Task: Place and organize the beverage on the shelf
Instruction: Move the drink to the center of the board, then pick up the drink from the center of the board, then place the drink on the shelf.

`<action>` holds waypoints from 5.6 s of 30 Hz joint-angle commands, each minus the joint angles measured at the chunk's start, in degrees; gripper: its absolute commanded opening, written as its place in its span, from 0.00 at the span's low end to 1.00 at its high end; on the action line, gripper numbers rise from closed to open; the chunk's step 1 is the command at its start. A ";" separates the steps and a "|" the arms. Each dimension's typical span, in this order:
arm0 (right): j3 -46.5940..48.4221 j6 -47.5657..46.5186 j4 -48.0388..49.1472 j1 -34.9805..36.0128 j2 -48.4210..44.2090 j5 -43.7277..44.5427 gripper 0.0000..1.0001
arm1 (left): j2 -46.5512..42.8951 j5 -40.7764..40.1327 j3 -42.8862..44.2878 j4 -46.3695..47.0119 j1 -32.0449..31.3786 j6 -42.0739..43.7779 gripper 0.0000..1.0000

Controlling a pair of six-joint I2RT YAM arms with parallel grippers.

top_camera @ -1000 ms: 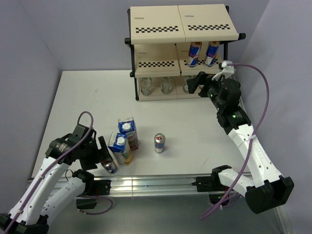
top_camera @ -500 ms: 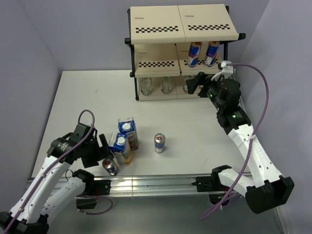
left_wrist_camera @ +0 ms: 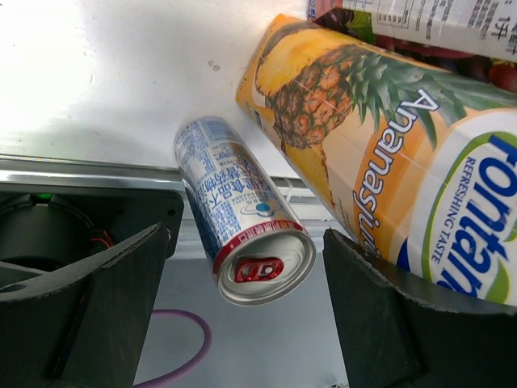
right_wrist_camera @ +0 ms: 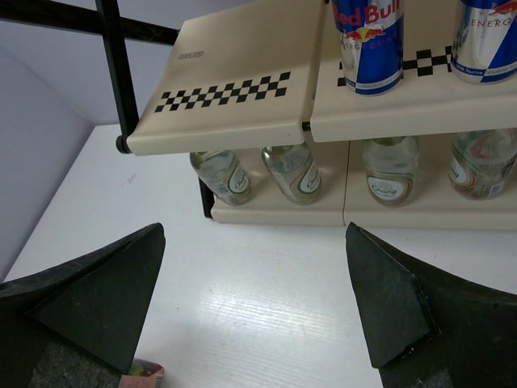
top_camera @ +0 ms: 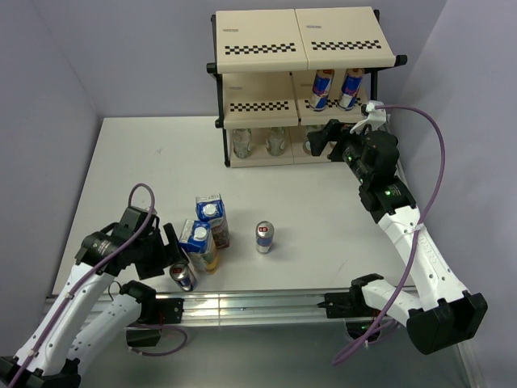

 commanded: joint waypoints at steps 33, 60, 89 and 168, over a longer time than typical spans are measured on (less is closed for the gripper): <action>-0.24 0.59 2.17 0.55 -0.86 -0.23 1.00 | 1.62 5.78 -0.34 0.86 -0.45 4.00 0.80; 0.20 0.86 2.00 0.55 -0.60 -0.67 1.00 | 0.13 -0.89 2.38 -2.13 -0.53 3.56 0.27; -0.42 0.07 1.91 0.64 -0.95 -0.58 1.00 | 3.47 -11.44 0.09 1.57 -0.45 1.01 0.37; 19.61 -36.92 8.34 49.85 17.92 8.28 0.96 | 25.61 -4.69 64.78 13.50 -2.12 0.04 0.00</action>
